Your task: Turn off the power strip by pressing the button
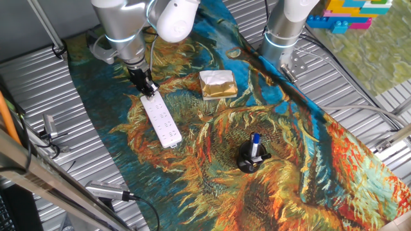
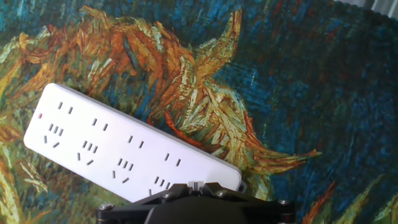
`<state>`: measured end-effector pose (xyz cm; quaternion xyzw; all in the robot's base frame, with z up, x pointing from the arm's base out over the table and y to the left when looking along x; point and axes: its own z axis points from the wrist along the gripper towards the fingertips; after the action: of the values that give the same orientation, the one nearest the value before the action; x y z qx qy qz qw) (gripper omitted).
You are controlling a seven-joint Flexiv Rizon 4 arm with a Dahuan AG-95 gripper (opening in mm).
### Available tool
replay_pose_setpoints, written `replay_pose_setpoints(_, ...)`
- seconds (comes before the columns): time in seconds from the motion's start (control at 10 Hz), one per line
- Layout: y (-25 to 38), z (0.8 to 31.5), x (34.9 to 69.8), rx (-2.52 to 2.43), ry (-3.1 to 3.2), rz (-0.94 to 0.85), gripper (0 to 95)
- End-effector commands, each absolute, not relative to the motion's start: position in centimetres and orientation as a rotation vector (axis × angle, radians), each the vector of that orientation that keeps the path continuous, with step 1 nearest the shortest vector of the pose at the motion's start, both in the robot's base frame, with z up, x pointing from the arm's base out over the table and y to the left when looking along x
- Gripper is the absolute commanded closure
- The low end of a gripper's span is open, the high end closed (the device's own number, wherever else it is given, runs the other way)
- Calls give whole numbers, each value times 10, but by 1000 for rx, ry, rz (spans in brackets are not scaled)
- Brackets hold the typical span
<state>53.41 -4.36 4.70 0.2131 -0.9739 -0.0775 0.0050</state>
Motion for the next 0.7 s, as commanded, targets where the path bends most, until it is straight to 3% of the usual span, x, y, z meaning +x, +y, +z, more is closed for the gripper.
replay_pose_setpoints(0.1, -44, 46, 534, 665, -3051, -241, 950)
replay_pose_setpoints(0.7, -45, 47, 534, 656, -3044, -241, 950)
